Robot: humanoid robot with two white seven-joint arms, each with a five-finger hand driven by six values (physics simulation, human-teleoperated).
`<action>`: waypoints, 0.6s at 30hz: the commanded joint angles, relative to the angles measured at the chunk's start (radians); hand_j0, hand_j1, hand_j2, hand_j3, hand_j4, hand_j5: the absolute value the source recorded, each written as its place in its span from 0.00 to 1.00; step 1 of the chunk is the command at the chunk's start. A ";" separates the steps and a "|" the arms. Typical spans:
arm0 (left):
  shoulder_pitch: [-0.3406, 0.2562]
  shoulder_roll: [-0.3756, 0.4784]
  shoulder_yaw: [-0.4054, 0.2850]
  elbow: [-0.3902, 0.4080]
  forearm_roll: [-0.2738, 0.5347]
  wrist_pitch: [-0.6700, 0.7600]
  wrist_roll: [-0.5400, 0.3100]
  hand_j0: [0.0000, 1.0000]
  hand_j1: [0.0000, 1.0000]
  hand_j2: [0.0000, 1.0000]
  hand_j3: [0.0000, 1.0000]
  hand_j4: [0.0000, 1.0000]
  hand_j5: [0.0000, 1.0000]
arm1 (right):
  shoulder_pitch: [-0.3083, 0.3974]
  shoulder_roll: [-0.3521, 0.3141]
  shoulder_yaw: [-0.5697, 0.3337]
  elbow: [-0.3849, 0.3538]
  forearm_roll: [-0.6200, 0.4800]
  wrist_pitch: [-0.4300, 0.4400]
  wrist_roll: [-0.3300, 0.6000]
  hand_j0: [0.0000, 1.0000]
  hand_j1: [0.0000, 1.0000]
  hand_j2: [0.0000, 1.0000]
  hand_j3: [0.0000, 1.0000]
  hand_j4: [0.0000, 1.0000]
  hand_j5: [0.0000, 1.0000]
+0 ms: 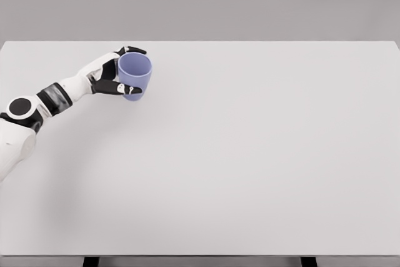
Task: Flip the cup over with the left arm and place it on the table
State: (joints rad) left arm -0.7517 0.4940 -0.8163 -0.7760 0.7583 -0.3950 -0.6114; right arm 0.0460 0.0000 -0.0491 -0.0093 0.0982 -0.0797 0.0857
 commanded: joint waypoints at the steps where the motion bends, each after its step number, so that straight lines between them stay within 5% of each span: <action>1: 0.003 -0.003 0.003 0.000 0.007 0.001 0.001 0.55 0.55 0.55 0.55 0.55 0.55 | 0.000 0.000 0.000 0.000 0.000 0.000 0.000 1.00 1.00 1.00 1.00 1.00 1.00; 5: 0.021 -0.008 0.029 0.000 0.007 0.001 0.001 0.59 0.59 0.59 0.59 0.59 0.59 | 0.000 0.000 0.000 0.000 0.000 0.000 0.000 1.00 1.00 1.00 1.00 1.00 1.00; 13: 0.026 -0.005 0.029 -0.005 -0.005 -0.012 0.001 0.90 0.90 0.90 0.90 0.90 0.90 | 0.000 0.000 0.000 0.000 0.000 0.000 0.000 1.00 1.00 1.00 1.00 1.00 1.00; 18: 0.026 0.004 0.028 -0.013 -0.007 -0.016 0.001 0.98 0.98 0.98 0.98 0.98 0.98 | 0.000 0.000 0.000 0.000 0.000 0.000 0.000 1.00 1.00 1.00 1.00 1.00 1.00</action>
State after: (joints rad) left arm -0.7256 0.4937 -0.7898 -0.7834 0.7465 -0.4095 -0.6108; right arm 0.0460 0.0000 -0.0491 -0.0092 0.0982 -0.0797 0.0857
